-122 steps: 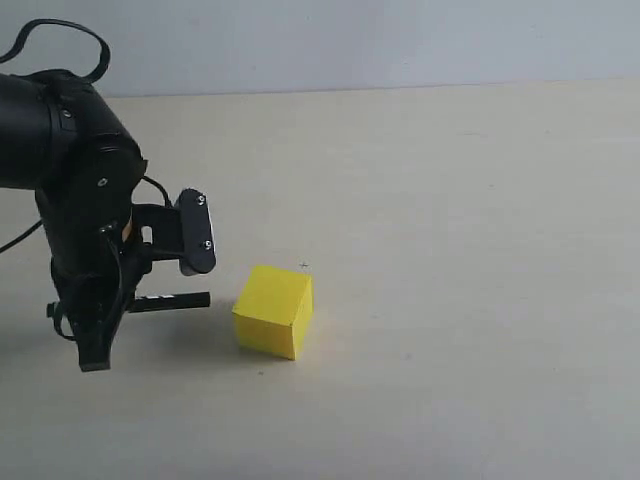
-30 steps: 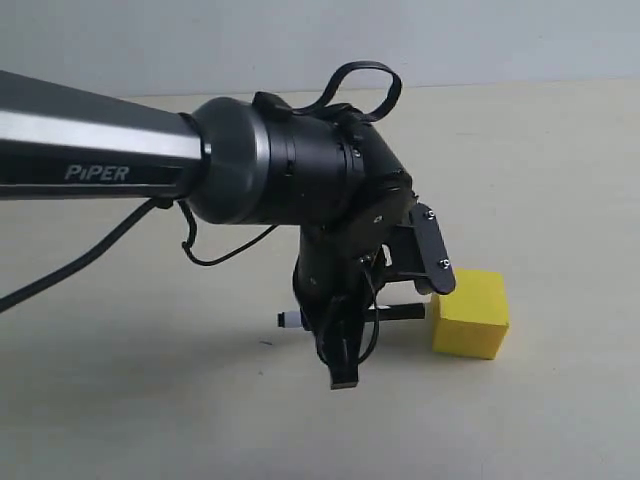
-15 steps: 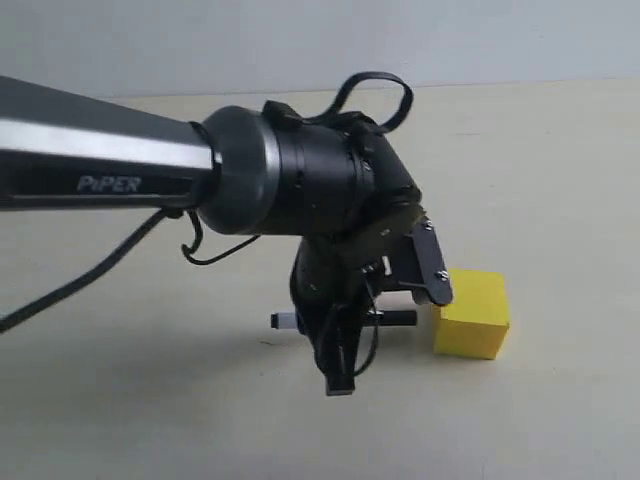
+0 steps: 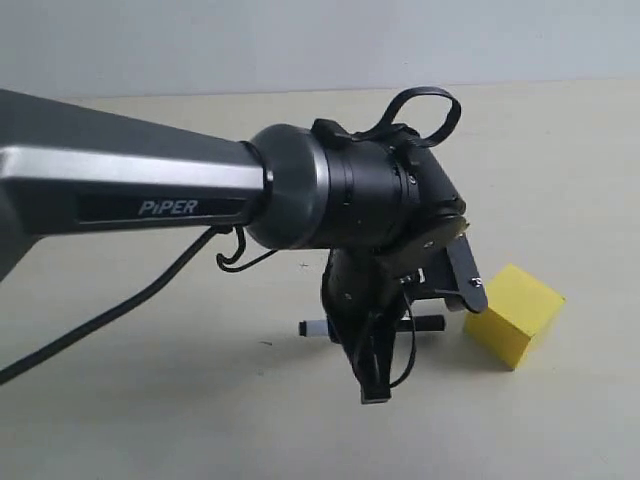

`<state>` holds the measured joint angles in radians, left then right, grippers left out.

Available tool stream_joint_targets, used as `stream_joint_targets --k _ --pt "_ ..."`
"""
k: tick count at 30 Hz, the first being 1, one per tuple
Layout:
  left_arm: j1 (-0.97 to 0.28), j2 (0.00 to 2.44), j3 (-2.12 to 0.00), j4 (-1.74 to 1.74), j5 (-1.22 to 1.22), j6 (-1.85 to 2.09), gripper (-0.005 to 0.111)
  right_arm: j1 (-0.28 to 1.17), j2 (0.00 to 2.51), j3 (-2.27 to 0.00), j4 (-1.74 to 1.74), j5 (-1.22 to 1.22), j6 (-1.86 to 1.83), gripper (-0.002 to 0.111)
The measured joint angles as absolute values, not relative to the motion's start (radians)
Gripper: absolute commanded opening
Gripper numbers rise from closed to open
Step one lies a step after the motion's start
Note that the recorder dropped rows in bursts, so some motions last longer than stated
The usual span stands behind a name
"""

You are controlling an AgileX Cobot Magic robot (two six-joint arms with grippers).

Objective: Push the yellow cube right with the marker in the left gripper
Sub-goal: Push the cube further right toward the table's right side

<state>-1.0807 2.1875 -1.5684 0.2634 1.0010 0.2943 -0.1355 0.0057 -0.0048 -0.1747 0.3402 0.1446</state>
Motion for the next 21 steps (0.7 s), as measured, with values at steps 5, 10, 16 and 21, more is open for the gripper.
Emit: stream_joint_targets --k 5,10,16,21 --pt "-1.078 2.192 -1.593 0.254 0.853 0.250 0.000 -0.135 0.006 -0.005 -0.175 0.340 0.145 0.000" --pt "-1.047 2.193 -1.604 0.254 0.941 0.235 0.000 -0.135 0.006 -0.005 -0.175 0.340 0.145 0.000" --pt "-1.069 2.193 -1.604 0.186 0.954 0.231 0.000 -0.135 0.006 -0.005 -0.175 0.340 0.145 0.000" --pt "-1.094 2.209 -1.621 0.173 0.866 0.231 0.000 -0.135 0.006 -0.005 -0.175 0.340 0.145 0.000"
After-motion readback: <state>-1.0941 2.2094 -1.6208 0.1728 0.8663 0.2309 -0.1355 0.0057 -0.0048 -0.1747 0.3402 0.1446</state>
